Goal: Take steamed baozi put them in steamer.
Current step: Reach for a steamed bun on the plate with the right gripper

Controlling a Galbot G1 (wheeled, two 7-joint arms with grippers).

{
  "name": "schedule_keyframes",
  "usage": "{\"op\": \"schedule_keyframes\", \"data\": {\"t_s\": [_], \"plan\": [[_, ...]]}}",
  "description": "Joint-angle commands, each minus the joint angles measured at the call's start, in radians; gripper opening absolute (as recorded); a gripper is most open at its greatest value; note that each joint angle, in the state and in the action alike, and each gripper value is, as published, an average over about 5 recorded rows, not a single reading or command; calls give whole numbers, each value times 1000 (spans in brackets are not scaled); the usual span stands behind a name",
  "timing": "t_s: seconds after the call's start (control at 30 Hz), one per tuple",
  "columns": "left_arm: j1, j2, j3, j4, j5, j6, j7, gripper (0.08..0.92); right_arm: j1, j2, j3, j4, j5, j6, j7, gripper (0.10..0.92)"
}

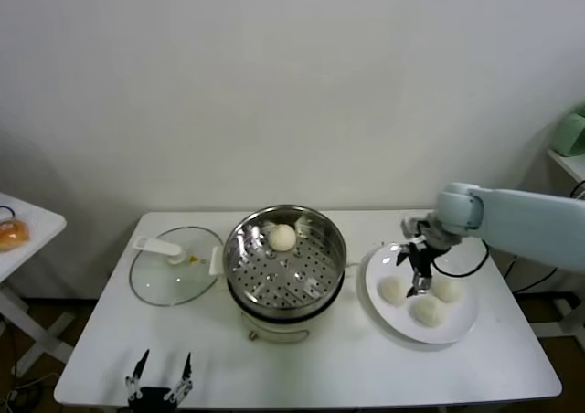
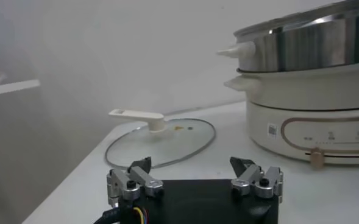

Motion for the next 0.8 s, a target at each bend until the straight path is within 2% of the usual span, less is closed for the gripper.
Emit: {"op": "schedule_keyframes", "data": {"t_s": [0.03, 0.43, 0.7, 0.8], "plan": [[-2, 0, 1, 7, 2, -4, 0, 823, -213, -3, 164, -77, -114, -61, 50, 823], [-4, 0, -2, 11, 6, -10, -1, 823, -252, 47, 201, -126, -161, -42, 54, 812], [-3, 0, -4, 6, 8, -13, -1, 823, -188, 41, 167, -87, -155, -40, 46, 647], [-1, 0, -8, 3, 8, -13, -1, 823, -78, 21, 94, -29, -106, -36, 33, 614]]}}
